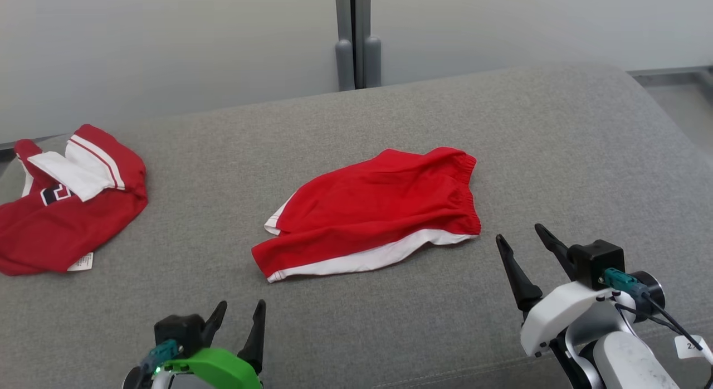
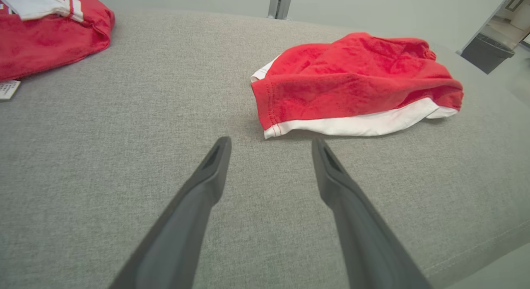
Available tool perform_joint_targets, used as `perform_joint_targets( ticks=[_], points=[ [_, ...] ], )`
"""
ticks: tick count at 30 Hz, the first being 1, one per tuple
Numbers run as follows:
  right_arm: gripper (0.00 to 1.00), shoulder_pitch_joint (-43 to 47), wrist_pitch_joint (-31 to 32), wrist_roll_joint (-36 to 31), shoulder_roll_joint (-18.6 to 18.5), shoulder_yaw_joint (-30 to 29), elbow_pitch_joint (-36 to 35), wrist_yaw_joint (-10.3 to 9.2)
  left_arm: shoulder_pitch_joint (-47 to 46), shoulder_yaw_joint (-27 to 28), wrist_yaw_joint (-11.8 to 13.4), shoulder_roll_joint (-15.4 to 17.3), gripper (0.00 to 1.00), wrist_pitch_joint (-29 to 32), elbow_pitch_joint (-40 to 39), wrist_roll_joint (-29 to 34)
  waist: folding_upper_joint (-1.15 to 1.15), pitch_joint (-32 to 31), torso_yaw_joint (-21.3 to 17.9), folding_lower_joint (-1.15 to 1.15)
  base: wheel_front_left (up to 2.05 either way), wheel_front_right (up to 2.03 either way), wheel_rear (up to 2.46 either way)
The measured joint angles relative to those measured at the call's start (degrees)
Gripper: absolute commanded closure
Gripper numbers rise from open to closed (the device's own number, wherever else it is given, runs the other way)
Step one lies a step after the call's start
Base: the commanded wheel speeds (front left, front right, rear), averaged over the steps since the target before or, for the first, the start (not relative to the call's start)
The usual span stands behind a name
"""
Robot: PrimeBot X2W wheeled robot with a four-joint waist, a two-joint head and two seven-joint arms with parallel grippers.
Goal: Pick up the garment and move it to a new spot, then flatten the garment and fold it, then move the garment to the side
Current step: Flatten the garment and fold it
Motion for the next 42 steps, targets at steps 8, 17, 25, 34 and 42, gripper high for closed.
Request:
perform_joint_targets(
  ticks=[8, 17, 25, 34, 42],
  points=[
    [0.0, -3.8, -0.5, 1.0, -1.1, 1.9, 0.3, 0.0, -8.5, -1.4, -4.1, -3.5, 0.0, 1.4, 11.7, -0.3, 0.0, 3.9, -1.9, 0.0, 0.0, 0.0, 0.0],
    [0.0, -7.0, -1.9, 1.6, -1.7, 2.8, 1.4, 0.0, -14.8, -1.4, -7.6, -6.7, 0.0, -1.2, 24.2, -0.6, 0.0, 9.3, -4.8, 0.0, 0.0, 0.0, 0.0],
    [0.0, -7.4, -2.4, 1.8, -1.7, 2.8, 2.0, 0.0, -17.7, -1.8, -8.8, -7.8, 0.0, -4.6, 29.0, 0.7, 0.0, 10.9, -6.0, 0.0, 0.0, 0.0, 0.0],
    [0.0, -7.4, -2.5, 1.8, -1.8, 2.3, 2.3, 0.0, -18.5, -1.4, -8.1, -8.3, 0.13, -6.2, 29.2, 4.0, 0.0, 11.3, -5.6, 0.0, 0.0, 0.0, 0.0],
    [0.0, -7.6, -2.5, 1.9, -1.5, 2.0, 2.9, 0.0, -17.7, -1.0, -7.8, -8.7, 0.77, -6.4, 27.0, 6.9, 0.0, 11.3, -4.8, 0.0, 0.0, 0.0, 0.0]
  ],
)
